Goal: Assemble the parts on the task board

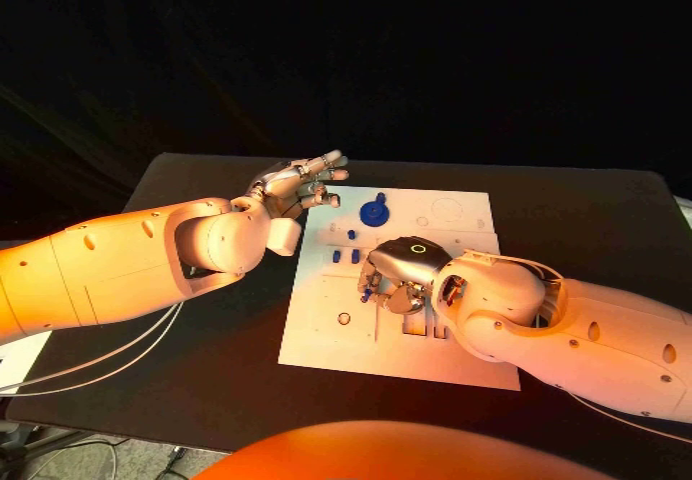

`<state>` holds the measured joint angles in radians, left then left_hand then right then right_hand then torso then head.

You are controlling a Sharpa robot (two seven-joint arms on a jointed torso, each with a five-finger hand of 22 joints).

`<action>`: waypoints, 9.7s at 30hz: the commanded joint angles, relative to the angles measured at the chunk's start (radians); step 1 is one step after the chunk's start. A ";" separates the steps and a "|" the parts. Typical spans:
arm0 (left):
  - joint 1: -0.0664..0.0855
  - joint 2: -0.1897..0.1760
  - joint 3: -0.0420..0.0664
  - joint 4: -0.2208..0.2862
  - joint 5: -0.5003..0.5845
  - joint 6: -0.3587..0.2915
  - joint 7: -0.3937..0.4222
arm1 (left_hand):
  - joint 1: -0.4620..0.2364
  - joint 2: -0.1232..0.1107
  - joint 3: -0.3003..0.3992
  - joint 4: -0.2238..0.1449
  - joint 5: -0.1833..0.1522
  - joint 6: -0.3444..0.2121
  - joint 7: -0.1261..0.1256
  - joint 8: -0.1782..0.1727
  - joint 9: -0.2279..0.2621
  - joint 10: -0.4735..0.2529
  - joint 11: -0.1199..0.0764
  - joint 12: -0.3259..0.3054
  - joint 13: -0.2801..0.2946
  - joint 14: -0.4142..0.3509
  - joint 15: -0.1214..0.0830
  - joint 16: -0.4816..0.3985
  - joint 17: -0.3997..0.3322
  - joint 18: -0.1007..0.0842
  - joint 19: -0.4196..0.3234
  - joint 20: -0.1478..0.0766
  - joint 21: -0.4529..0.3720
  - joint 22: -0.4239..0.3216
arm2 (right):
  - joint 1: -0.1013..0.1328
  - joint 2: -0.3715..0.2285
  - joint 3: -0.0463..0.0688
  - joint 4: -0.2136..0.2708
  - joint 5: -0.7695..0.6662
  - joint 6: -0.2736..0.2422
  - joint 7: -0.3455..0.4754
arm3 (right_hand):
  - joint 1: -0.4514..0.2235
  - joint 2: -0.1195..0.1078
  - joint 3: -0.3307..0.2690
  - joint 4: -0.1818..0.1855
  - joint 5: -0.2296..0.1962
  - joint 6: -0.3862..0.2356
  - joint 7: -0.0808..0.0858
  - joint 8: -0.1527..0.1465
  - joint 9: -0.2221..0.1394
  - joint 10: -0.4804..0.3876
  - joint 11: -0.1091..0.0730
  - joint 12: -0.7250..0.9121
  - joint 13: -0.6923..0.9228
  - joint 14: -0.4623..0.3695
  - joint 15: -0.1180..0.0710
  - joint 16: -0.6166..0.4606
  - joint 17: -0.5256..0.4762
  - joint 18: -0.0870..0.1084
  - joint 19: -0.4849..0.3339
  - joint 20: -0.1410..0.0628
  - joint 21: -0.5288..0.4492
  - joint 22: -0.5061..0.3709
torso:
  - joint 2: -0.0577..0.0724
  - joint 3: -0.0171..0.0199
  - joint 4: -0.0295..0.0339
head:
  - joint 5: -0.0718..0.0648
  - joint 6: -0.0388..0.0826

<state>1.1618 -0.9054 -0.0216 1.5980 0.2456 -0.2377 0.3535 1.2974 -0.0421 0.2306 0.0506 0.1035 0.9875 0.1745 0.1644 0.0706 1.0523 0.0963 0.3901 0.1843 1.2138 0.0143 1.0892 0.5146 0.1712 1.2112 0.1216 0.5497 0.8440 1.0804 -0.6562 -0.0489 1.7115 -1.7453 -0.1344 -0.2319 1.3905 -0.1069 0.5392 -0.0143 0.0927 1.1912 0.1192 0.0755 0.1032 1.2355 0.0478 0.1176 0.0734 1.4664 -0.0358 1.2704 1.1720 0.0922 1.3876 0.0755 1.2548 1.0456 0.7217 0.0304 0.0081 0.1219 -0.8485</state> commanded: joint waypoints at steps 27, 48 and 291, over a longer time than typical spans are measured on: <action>-0.001 -0.001 0.001 0.004 -0.013 0.023 -0.007 | 0.002 -0.001 -0.001 -0.002 0.005 -0.009 0.002 0.004 -0.001 -0.010 0.004 0.010 0.000 -0.009 0.005 0.002 -0.006 0.011 -0.008 -0.002 -0.001 -0.002 | -0.009 0.031 -0.011 -0.033 -0.049 0.079 -0.045 | -0.077 -0.052 -0.053 0.016 0.040 -0.161 0.037 -0.016 -0.035 -0.114 0.046 -0.050 -0.010 0.039 0.039 0.011 -0.002 0.015 -0.009 0.022 -0.019 -0.031 | -0.001 0.0006 -0.0004 | 0.001 -0.008; -0.004 -0.008 0.000 -0.002 -0.015 0.027 -0.012 | -0.007 -0.005 -0.006 0.003 0.004 -0.011 0.004 0.006 -0.001 -0.012 0.005 0.013 0.000 -0.012 0.006 0.002 -0.012 0.011 -0.009 -0.001 -0.001 -0.004 | 0.060 -0.219 0.019 0.111 0.002 -0.051 -0.088 | -0.069 -0.050 -0.094 0.016 0.057 -0.160 0.016 -0.006 -0.031 -0.164 0.036 0.001 -0.010 0.033 0.020 0.005 -0.024 0.019 -0.006 0.017 -0.022 -0.036 | -0.002 -0.0011 -0.0070 | -0.029 0.017; -0.007 0.000 -0.002 -0.009 -0.037 0.059 -0.051 | -0.005 -0.004 -0.008 0.002 0.005 -0.016 0.004 0.009 -0.002 -0.020 0.006 0.020 -0.001 -0.017 0.007 0.001 -0.021 0.011 -0.011 0.000 0.000 -0.006 | -0.024 -0.375 -0.009 0.248 0.300 -0.212 -0.335 | -0.085 0.115 -0.605 0.278 0.333 -0.082 -0.041 0.139 0.060 0.184 -0.049 1.190 1.218 0.078 -0.035 0.234 0.255 -0.033 0.089 -0.042 0.164 0.244 | -0.018 -0.0078 -0.0406 | -0.094 0.022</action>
<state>1.1554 -0.9071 -0.0245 1.5881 0.2141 -0.1989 0.2994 1.2932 -0.0462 0.2279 0.0534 0.1035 0.9767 0.1778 0.1681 0.0706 1.0382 0.1032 0.4064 0.1838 1.2064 0.0217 1.0891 0.4945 0.1710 1.2041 0.1217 0.5497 0.8395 1.0526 -1.0297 -0.0595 1.9508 -1.4890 -0.2636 -0.5819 1.2997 -0.0124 -0.0667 0.2554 0.4197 1.0968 0.0855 0.2018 0.1425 1.4076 0.0007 1.3031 1.2903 1.4666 -0.0612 1.5010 1.3074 0.0765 1.4664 0.0430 1.4129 1.2886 0.7037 0.0228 -0.0324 0.0298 -0.8275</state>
